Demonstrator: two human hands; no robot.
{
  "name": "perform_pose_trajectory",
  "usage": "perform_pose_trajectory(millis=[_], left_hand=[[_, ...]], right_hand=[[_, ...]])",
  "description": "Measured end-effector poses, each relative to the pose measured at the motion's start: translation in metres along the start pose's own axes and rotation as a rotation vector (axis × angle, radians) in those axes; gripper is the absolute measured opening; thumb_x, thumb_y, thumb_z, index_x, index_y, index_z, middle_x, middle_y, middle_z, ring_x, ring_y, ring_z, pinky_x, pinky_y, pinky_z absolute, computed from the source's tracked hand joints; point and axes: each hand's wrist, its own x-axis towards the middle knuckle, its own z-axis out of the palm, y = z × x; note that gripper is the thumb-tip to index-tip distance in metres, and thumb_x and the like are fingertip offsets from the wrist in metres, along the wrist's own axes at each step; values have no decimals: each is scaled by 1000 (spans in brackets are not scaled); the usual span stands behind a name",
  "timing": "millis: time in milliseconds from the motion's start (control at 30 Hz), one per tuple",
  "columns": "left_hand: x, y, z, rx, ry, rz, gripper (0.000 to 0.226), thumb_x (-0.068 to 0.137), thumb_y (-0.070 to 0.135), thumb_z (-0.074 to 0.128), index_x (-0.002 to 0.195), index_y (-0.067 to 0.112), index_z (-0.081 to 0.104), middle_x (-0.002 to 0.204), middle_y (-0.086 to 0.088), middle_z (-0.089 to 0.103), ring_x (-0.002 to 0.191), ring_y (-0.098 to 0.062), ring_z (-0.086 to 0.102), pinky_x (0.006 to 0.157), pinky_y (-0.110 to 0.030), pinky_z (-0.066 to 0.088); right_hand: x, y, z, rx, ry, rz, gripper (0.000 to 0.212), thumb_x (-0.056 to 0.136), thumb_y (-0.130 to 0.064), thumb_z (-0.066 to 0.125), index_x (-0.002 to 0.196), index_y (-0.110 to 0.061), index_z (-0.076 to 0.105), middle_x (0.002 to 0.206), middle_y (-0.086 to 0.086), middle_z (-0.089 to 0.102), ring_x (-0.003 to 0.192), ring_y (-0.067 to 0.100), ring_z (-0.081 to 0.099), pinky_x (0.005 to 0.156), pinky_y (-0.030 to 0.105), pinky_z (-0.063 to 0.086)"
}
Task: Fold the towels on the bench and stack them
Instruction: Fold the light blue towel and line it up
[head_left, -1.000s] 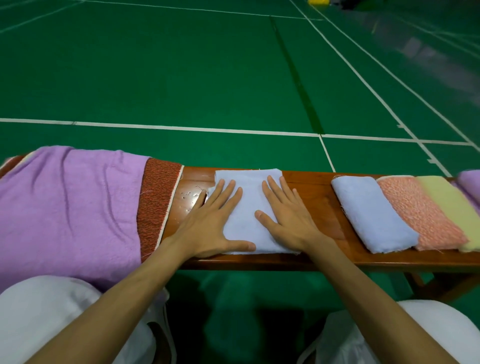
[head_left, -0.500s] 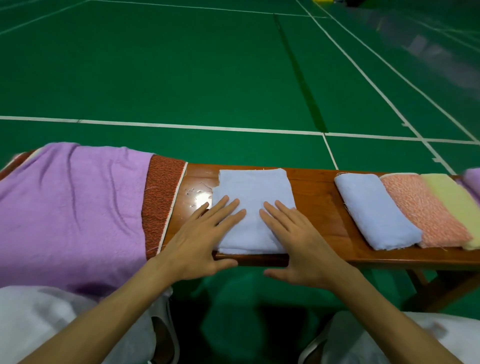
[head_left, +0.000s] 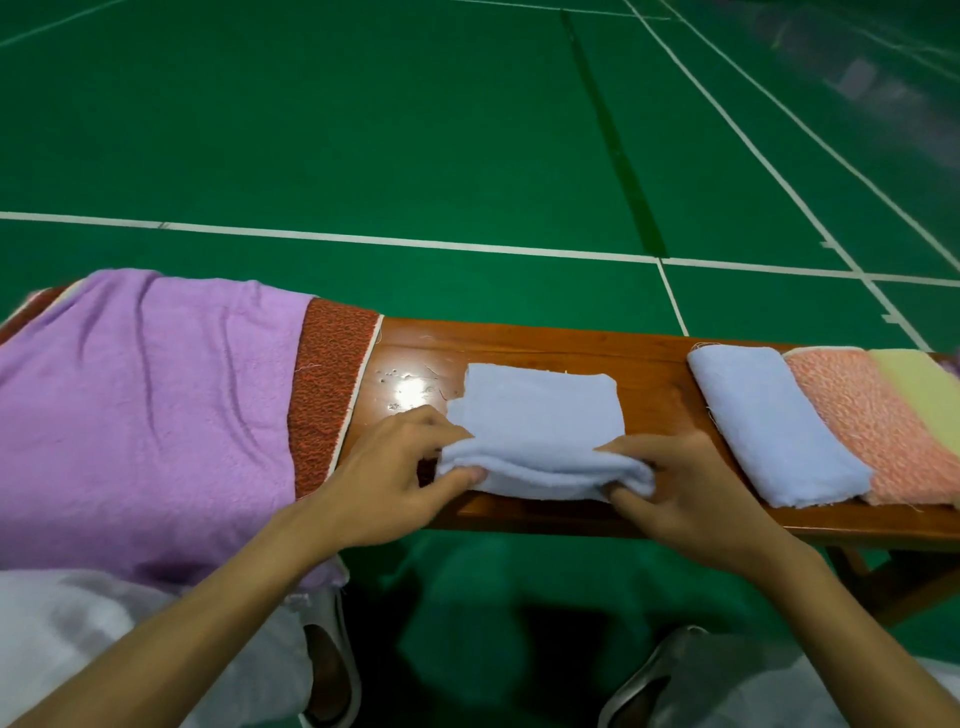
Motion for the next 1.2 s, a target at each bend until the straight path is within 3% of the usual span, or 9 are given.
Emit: perform_pose_trajectory(millis=[100,167,300,400,567,833,1033,1133,1200], left_hand=[[10,5,0,-175,19,-85,36,102,49,57,81,23,69,64,3,55,58,-7,47,56,-22,34],[19,5,1,-304,8,-178,36,103,55,54,94,27,74,72,3,66,63,-10,59,56,-32,46],[36,0,8,-429,53,-313,43,104,51,53,105,15,77,95,2,79,85,-22,75,71,-48,59],[49,-2,13,-402,140,-442,52,102,55,54,77,12,71,69,6,70,63,-13,66,58,-38,45],[67,0,17,-343,228,-599,59,100,55,56,60,11,57,64,-12,62,59,-21,56,60,-39,36],[81,8,16,-143,192,-675,58,103,52,52,60,17,36,57,-2,37,53,-17,37,55,-32,25],[68,23,8,293,170,-460,55,101,67,31,113,15,46,96,-6,64,85,-29,62,72,-42,49],[54,32,18,476,118,-376,79,101,68,19,151,9,31,149,-16,44,131,-36,47,104,-50,46],[48,39,26,548,73,-284,81,103,65,16,164,13,8,172,-11,11,157,-31,15,124,-48,23]], right_hand=[[10,-1,-6,129,70,54,13,97,-30,67,100,-21,77,85,-6,74,75,16,65,62,37,54],[16,-2,-8,202,142,117,11,94,-34,69,98,-27,76,83,-9,74,71,10,63,61,28,51],[30,15,-5,294,213,273,31,95,-41,70,96,-11,75,83,10,75,79,30,70,69,51,59],[42,22,0,365,277,355,52,93,-48,72,81,1,61,68,22,59,65,29,58,58,42,48],[63,28,6,334,331,532,32,95,-34,72,79,-6,70,60,-3,61,61,14,57,60,29,42],[76,30,14,200,323,678,38,94,-36,72,68,-9,66,72,14,66,68,24,60,61,31,43],[68,21,11,-185,438,647,42,92,-56,66,95,-14,66,89,4,69,83,25,63,69,36,48],[55,12,12,-346,583,519,48,94,-54,62,118,-12,61,108,7,68,99,29,62,76,35,44],[47,9,13,-441,639,298,52,96,-49,59,128,-7,59,119,13,65,110,31,58,88,39,46]])
